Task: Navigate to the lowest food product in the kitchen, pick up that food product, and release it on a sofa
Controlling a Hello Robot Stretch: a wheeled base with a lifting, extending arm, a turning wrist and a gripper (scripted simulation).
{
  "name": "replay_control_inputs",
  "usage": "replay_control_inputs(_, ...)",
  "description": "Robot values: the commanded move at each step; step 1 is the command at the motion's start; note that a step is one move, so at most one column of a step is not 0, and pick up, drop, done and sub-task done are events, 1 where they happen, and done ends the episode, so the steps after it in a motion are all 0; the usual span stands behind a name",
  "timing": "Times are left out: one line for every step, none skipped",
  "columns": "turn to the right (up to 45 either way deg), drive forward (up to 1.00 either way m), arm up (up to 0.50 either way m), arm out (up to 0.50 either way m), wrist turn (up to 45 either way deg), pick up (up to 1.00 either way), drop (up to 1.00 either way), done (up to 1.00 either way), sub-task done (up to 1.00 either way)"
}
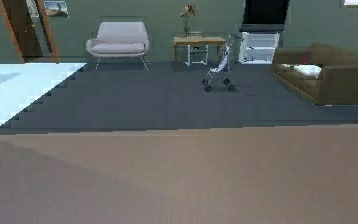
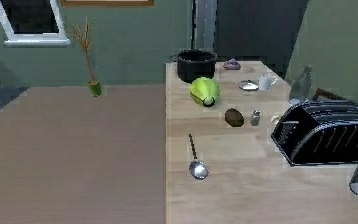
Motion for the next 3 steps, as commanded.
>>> replay_control_inputs(36.0, 0.0, 0.0, 0.0, 0.0, 0.0, 0.0, 0.0, 0.0)
replay_control_inputs(0.0, 0.3, 0.0, 0.0, 0.0, 0.0, 0.0, 0.0, 0.0)
replay_control_inputs(33.0, 0.0, 0.0, 0.0, 0.0, 0.0, 0.0, 0.0, 0.0)
